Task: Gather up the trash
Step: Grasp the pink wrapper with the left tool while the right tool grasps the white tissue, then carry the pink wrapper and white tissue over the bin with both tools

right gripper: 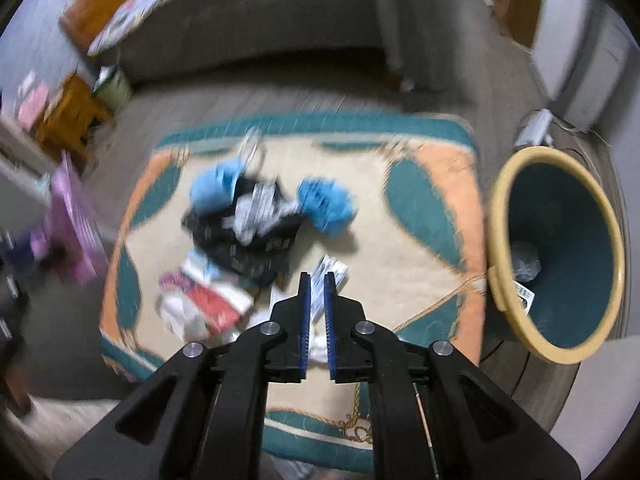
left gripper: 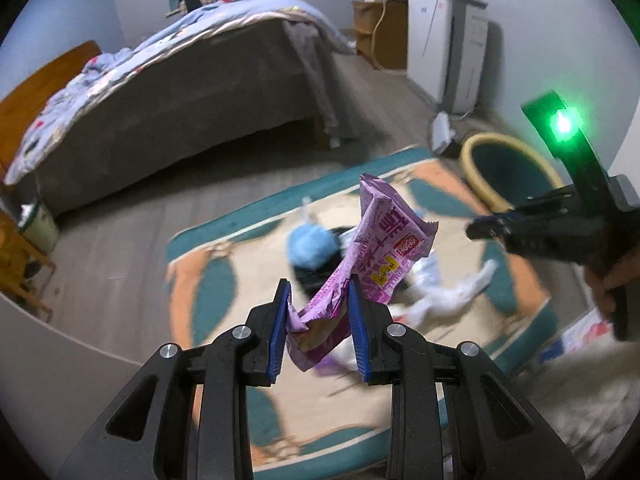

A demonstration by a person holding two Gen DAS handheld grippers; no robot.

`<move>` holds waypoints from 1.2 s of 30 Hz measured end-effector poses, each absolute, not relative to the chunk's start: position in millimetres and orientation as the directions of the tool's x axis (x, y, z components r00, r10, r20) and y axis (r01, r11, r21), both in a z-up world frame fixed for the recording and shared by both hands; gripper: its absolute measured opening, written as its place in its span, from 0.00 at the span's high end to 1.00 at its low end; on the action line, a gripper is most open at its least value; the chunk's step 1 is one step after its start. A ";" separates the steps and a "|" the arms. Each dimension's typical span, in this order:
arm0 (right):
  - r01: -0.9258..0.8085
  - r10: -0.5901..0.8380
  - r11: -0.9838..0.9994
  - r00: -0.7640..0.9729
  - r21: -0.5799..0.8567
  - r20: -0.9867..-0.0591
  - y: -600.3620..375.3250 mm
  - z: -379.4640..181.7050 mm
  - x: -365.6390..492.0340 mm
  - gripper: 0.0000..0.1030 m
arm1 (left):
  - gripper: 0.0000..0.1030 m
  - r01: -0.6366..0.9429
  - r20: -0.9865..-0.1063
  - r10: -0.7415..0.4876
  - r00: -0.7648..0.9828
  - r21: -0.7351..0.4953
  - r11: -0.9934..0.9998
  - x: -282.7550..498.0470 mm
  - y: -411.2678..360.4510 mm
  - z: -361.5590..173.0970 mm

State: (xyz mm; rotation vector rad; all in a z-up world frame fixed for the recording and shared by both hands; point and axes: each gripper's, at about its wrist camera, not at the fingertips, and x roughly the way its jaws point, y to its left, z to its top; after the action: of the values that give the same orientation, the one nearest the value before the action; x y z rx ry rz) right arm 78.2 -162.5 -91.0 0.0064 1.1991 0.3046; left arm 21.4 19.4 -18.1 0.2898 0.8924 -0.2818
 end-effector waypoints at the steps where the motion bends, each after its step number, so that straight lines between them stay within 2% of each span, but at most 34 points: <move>1: -0.260 0.240 0.951 0.292 0.165 -0.926 -154.2 -101.7 75.9 0.69 | 0.71 0.348 -0.797 -0.118 0.593 0.121 0.930 21.9 24.6 -21.9; 3: -0.297 0.225 0.944 0.256 0.145 -0.940 -143.2 -115.9 71.4 0.57 | 0.71 0.315 -0.810 -0.152 0.567 0.043 0.948 26.7 34.6 -29.1; 5: -0.342 0.204 0.932 0.224 0.119 -0.953 -130.5 -129.0 68.1 0.57 | 0.71 0.283 -0.812 -0.186 0.553 -0.027 0.959 33.5 41.4 -32.9; 7: -0.369 0.199 0.923 0.206 0.112 -0.958 -121.3 -137.8 65.6 0.49 | 0.71 0.279 -0.808 -0.182 0.560 -0.024 0.960 36.4 41.5 -33.2; 12: -0.432 0.106 0.902 0.199 0.010 -0.974 -104.0 -160.0 62.3 0.48 | 0.71 0.291 -0.821 -0.190 0.539 -0.031 0.956 40.3 40.3 -41.6; 14: -0.424 0.097 0.906 0.192 0.007 -0.977 -105.0 -165.0 65.8 0.56 | 0.71 0.288 -0.826 -0.188 0.531 -0.033 0.957 44.5 41.7 -45.8; 15: -0.419 0.094 0.908 0.187 0.007 -0.978 -105.7 -165.8 67.3 0.71 | 0.71 0.287 -0.829 -0.188 0.527 -0.035 0.957 46.1 42.9 -47.0; 16: -0.411 0.099 0.911 0.179 0.017 -0.979 -107.0 -165.4 68.8 0.73 | 0.71 0.284 -0.831 -0.189 0.523 -0.039 0.958 48.1 43.5 -48.5; 26: -0.274 0.208 0.955 0.330 0.118 -0.921 -134.8 -92.9 80.7 0.75 | 0.71 0.285 -0.810 -0.213 0.546 -0.060 0.957 50.6 44.8 -40.6; 36: -0.184 0.234 0.969 0.481 0.163 -0.845 -178.2 -30.9 91.5 0.75 | 0.71 0.307 -0.779 -0.237 0.581 -0.060 0.950 49.2 27.0 -25.5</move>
State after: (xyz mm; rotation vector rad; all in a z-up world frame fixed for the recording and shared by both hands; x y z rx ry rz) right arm 91.5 -178.2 -30.9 0.0528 1.0381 0.2549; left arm 49.2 27.0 -25.5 0.0846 0.8969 -0.3183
